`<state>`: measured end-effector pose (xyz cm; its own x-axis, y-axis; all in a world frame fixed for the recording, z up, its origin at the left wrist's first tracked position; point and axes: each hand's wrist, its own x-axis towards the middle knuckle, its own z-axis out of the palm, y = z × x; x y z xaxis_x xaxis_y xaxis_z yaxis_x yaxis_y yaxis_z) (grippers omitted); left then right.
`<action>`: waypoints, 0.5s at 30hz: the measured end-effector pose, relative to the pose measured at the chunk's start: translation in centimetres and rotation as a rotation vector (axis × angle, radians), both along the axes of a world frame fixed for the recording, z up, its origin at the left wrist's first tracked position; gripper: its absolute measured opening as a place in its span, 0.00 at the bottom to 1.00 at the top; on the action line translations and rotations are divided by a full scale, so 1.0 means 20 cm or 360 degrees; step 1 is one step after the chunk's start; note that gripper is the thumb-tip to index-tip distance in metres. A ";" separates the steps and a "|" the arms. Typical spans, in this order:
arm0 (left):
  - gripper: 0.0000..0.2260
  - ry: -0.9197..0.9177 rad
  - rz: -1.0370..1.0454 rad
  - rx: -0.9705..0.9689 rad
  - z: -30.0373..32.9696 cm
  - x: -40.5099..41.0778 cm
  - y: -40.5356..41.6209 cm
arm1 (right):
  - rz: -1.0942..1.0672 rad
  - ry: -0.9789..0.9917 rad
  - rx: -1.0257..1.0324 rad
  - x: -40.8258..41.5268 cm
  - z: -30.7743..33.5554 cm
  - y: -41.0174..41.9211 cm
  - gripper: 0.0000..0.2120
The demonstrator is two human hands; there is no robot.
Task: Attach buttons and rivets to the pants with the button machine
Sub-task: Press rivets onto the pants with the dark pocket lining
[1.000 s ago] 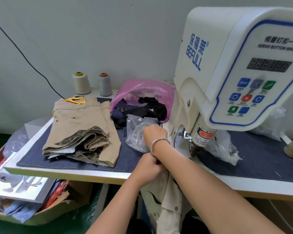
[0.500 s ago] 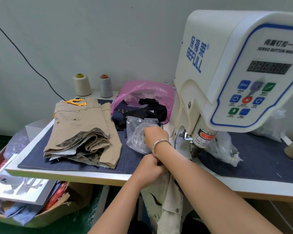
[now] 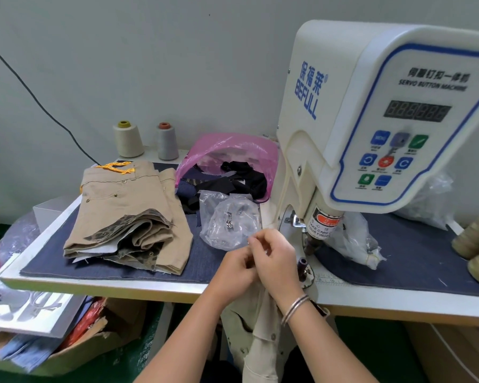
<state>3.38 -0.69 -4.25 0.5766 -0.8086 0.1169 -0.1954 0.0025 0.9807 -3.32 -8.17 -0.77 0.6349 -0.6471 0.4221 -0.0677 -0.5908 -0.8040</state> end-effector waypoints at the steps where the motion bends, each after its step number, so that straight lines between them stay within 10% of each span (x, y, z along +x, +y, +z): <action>1: 0.16 0.0006 0.0024 -0.0031 0.00 0.00 0.00 | 0.0009 0.0048 -0.0031 -0.02 -0.01 0.00 0.09; 15: 0.17 0.0055 0.0084 -0.0068 -0.01 0.00 -0.01 | -0.0010 0.0154 -0.0426 -0.02 -0.06 -0.02 0.03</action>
